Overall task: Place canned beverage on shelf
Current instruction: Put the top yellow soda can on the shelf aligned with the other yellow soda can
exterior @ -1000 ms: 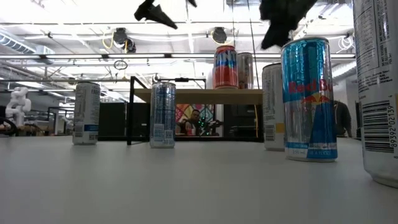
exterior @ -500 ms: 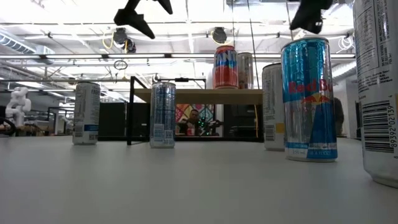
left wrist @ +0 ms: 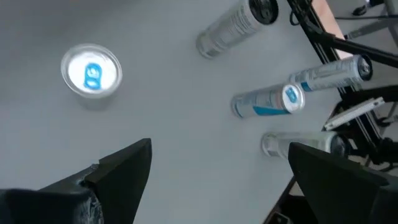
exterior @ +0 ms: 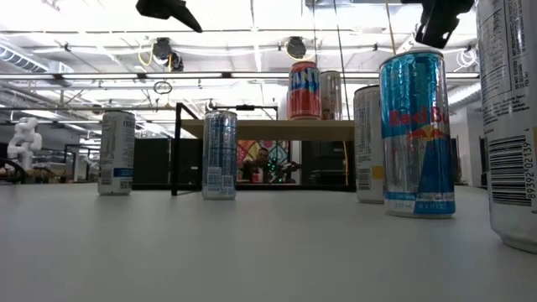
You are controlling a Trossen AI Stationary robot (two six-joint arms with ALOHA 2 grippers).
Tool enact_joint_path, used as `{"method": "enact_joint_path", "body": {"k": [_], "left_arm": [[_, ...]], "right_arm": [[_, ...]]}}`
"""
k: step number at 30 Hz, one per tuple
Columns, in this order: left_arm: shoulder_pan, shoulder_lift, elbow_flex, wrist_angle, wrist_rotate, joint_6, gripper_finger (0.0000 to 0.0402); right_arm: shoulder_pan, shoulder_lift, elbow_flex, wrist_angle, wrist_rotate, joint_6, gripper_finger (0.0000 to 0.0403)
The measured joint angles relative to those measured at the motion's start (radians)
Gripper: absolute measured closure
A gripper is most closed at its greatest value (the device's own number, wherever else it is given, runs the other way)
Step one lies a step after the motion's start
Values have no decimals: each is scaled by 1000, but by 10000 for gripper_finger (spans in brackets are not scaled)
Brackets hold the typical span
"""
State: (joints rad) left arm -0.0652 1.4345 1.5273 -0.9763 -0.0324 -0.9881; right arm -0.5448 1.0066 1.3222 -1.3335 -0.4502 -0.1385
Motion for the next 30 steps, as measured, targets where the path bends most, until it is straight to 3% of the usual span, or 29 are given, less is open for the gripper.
{"method": "enact_joint_path", "body": {"k": [5,11,13,18,22,30], "left_arm": [[-30,6,0,-1,-10,4,22],[-27,5,0,0,-27,98,22],[-27,5,0,0,-29,136,22],[-27,5,0,0,-61,175,22],[-27,5,0,-1,-82,190,22],[-34,5,0,0,-165,186,22]], "right_arm": [[55,35,0,68,2,59,332],[184,111,0,202,9,116,212],[219,138,0,236,58,116,171],[288,206,0,264,88,-19,91],[351,246,0,267,137,-107,69],[362,345,0,268,145,-227,67]]}}
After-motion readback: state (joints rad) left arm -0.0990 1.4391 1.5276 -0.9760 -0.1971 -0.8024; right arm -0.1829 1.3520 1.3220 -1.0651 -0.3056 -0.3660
